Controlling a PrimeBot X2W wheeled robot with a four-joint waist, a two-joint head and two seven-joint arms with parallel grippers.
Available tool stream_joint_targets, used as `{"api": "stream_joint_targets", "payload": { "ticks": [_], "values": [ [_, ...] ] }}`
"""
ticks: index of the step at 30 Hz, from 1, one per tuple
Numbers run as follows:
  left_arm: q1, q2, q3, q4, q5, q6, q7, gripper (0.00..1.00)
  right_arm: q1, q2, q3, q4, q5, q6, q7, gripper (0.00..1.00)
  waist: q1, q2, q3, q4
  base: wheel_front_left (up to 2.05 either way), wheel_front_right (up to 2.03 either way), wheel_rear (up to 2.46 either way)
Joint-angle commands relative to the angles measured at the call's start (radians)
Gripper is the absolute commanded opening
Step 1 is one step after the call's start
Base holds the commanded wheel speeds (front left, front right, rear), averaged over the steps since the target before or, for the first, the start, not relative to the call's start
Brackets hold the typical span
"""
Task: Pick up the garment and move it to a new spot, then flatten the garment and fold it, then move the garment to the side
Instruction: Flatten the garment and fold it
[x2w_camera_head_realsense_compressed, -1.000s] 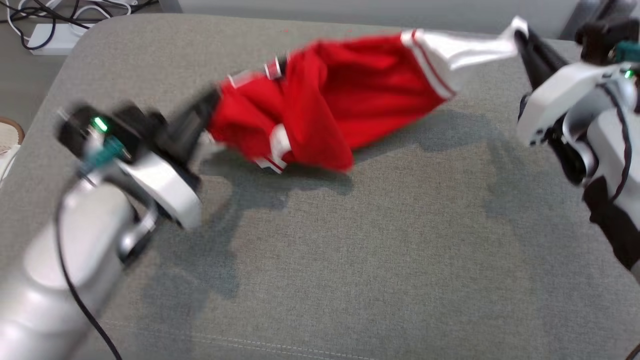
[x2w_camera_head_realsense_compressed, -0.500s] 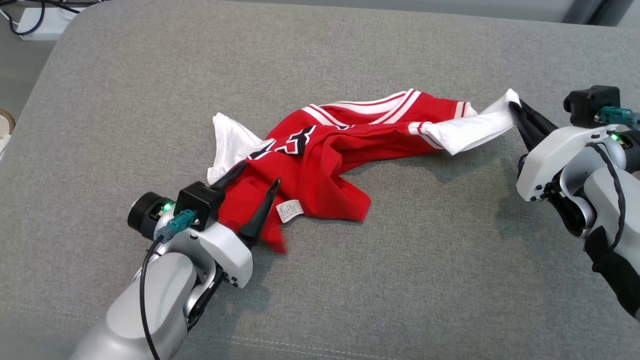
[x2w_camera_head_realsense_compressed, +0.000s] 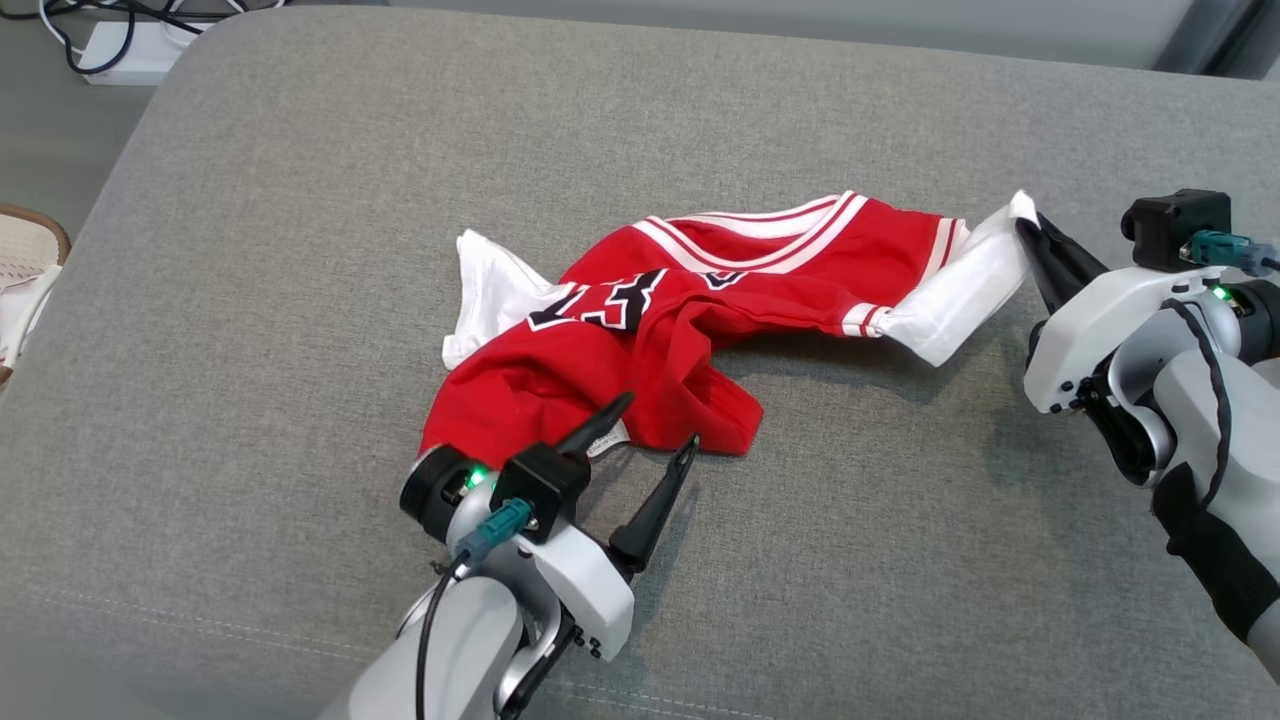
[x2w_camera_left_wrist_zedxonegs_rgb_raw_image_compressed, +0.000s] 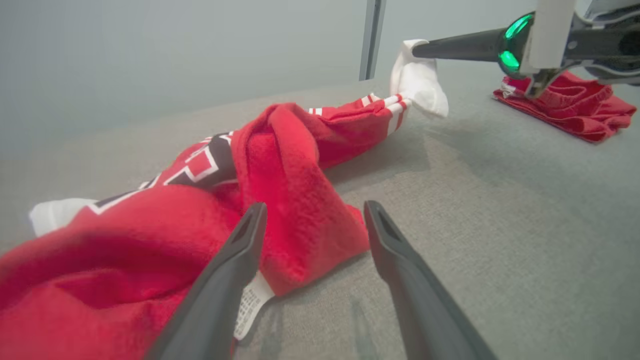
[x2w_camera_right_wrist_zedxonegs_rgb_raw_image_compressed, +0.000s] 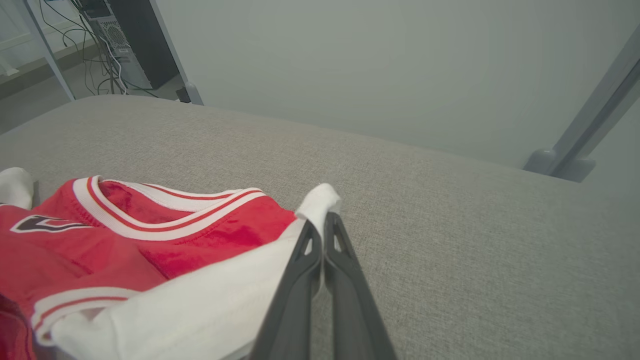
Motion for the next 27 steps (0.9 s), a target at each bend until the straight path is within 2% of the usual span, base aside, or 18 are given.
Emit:
{"api": "stream_joint_targets", "payload": {
  "ticks": [1, 5, 10, 17, 24, 25, 27],
  "values": [
    [-0.008, 0.012, 0.026, 0.007, 0.010, -0.001, 0.001, 1.00, 0.026, 0.003, 0.000, -0.011, -0.006, 0.004, -0.014, 0.00, 0.0000, 0.0000, 0.003, -0.002, 0.00, 0.00, 0.00],
    [-0.029, -0.027, 0.008, 0.115, 0.011, 0.025, 0.014, 1.00, 0.011, 0.020, 0.003, -0.012, -0.016, 0.004, -0.012, 0.00, 0.0000, 0.0000, 0.017, -0.016, 0.00, 0.00, 0.00],
    [-0.046, -0.058, 0.009, 0.182, -0.024, 0.035, 0.007, 1.00, 0.006, 0.024, 0.002, -0.011, -0.020, 0.004, -0.015, 0.00, 0.0000, 0.0000, 0.025, -0.029, 0.00, 0.00, 0.00],
    [-0.096, -0.071, 0.021, 0.245, -0.077, 0.047, -0.001, 1.00, -0.004, 0.035, -0.003, -0.007, -0.025, 0.004, -0.016, 0.00, 0.0000, 0.0000, 0.044, -0.049, 0.00, 0.00, 0.00],
    [-0.135, -0.072, 0.017, 0.247, -0.160, 0.032, -0.005, 0.99, -0.009, 0.053, -0.001, -0.005, -0.031, 0.004, -0.018, 0.00, 0.0000, 0.0000, 0.054, -0.066, 0.00, 0.00, 0.00],
    [-0.141, -0.072, 0.009, 0.248, -0.168, 0.031, -0.005, 0.71, -0.010, 0.055, -0.001, -0.004, -0.031, 0.004, -0.018, 0.00, 0.0000, 0.0000, 0.055, -0.067, 0.00, 0.00, 0.00],
    [-0.150, -0.072, -0.006, 0.256, -0.183, 0.026, -0.005, 0.00, -0.011, 0.059, 0.000, -0.004, -0.031, 0.004, -0.019, 0.00, 0.0000, 0.0000, 0.056, -0.069, 0.00, 0.00, 0.00]
  ]
}}
